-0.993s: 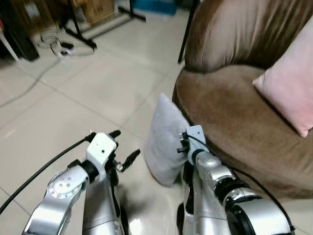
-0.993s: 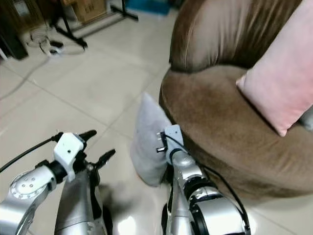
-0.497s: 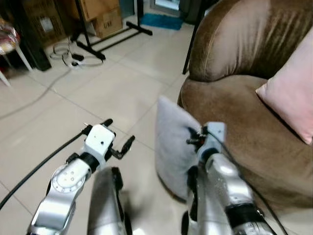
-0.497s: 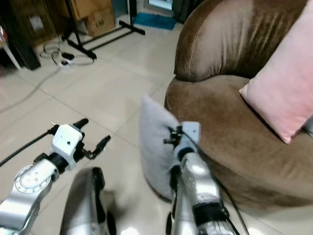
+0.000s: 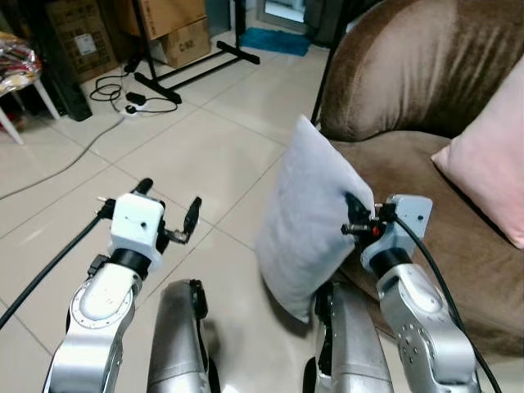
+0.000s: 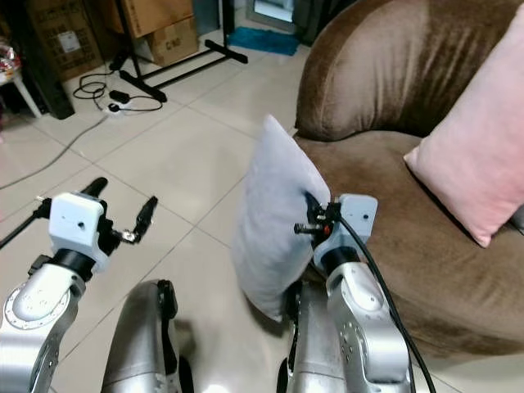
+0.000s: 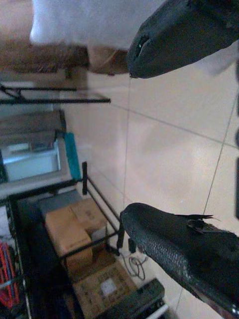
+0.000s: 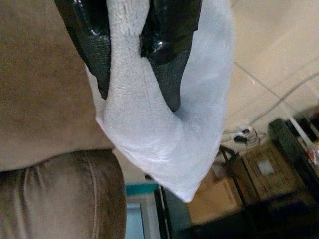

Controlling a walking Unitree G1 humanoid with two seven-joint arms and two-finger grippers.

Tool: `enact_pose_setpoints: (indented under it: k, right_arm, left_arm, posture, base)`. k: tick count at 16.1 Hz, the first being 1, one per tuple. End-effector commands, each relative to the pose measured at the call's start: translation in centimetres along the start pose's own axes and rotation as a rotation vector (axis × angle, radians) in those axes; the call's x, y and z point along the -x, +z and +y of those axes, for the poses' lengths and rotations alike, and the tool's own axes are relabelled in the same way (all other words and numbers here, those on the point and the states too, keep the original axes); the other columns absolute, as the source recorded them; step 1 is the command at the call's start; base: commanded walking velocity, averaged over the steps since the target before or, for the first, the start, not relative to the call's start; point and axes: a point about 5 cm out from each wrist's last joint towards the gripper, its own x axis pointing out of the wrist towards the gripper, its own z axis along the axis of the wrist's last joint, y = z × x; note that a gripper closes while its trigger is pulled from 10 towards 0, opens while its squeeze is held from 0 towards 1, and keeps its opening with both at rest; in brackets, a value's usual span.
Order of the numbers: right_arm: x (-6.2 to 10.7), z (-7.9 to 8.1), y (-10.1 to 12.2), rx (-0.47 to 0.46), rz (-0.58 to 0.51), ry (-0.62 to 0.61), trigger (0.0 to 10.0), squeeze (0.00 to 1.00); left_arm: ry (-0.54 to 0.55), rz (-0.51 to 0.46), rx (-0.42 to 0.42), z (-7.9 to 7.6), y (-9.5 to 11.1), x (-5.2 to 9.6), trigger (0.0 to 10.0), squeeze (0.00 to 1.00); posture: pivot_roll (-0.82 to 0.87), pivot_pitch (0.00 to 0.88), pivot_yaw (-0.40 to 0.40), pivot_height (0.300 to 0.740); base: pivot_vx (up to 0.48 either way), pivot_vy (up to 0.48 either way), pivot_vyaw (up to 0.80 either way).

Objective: Move the pillow to the sofa from floor

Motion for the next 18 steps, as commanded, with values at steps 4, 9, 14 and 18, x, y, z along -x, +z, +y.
enact_pose_setpoints:
  k: [4, 9, 14, 18]
  right_arm:
    - [-0.21, 0.51, 1.6, -0.018, -0.022, 0.003, 10.0, 0.0]
    - [-0.11, 0.27, 2.28, -0.007, -0.018, -0.017, 10.0, 0.0]
    - [0.46, -0.24, 2.26, -0.062, -0.011, -0.053, 10.0, 0.0]
    - [0.5, -0.31, 2.51, -0.078, -0.016, -0.057, 10.0, 0.0]
  left_arm:
    - [-0.006, 0.01, -0.058, -0.24, 0.14, 0.22, 10.0, 0.0]
    - [-0.003, 0.006, -0.045, -0.38, 0.29, -0.02, 10.0, 0.0]
    - [-0.021, 0.003, -0.036, -0.73, 0.2, -0.35, 10.0, 0.0]
    - [-0.03, 0.001, -0.038, -0.83, 0.22, -0.49, 10.0, 0.0]
  posture:
    - [-0.05, 0.0, -0.006, 0.525]
    - [-0.05, 0.0, 0.0, 0.575]
    - [-0.07, 0.0, 0.017, 0.63]
    - [-0.07, 0.0, 0.013, 0.67]
  base:
    - [0.0, 0.0, 0.0]
    - [0.0, 0.0, 0.0]
    - [0.0, 0.0, 0.0]
    - [0.0, 0.0, 0.0]
